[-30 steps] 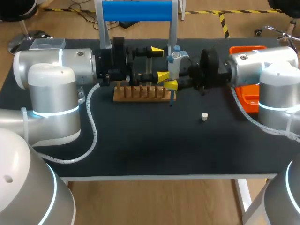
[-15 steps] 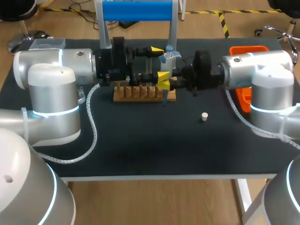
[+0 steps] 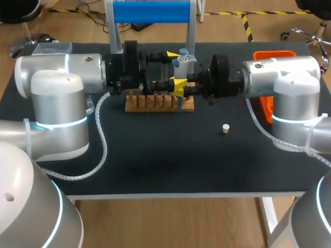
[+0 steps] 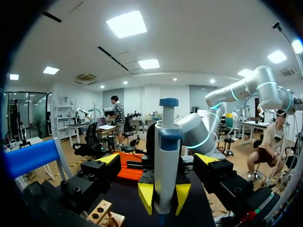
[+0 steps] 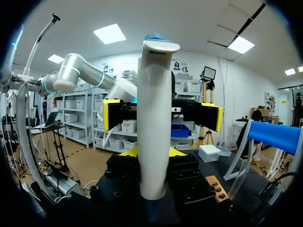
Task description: Invert the test tube, pick up the pipette, mount the tip to pipette, aspirate from beaker and dispense into the tube, eject the tip, return the pipette, and cap with the stopper.
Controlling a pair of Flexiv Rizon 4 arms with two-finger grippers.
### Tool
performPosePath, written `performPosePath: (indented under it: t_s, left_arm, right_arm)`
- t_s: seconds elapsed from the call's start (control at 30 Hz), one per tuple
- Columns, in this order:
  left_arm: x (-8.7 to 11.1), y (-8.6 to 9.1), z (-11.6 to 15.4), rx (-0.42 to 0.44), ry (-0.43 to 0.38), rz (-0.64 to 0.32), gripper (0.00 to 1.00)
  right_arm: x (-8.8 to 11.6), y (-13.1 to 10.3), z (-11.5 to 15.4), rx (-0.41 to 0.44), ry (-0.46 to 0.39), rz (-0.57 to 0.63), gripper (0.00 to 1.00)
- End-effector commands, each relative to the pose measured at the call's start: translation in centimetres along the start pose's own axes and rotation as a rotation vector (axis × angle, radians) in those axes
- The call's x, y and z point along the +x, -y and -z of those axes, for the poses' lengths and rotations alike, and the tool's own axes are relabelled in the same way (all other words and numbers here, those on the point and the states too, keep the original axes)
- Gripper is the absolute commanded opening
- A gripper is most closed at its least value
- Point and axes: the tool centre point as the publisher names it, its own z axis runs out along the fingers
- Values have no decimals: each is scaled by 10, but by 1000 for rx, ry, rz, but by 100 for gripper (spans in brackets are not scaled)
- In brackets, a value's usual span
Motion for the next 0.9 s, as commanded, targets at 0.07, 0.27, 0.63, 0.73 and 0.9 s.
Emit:
performPosePath:
  t_s: [0.07, 0.27, 0.63, 0.73, 0.9]
  left_arm:
    - [1, 0, 0, 2, 4, 0, 100]
    - [1, 0, 0, 2, 4, 0, 94]
    - [1, 0, 0, 2, 4, 0, 0]
    - [1, 0, 0, 2, 4, 0, 0]
    - [1, 0, 0, 2, 4, 0, 0]
  right_arm:
    - [3, -2, 1, -9, 22, 4, 0]
    - [3, -3, 1, -13, 27, -1, 0]
    - [3, -6, 2, -16, 25, 0, 0]
    - [3, -6, 2, -16, 14, -4, 0]
    - [2, -7, 3, -14, -2, -8, 30]
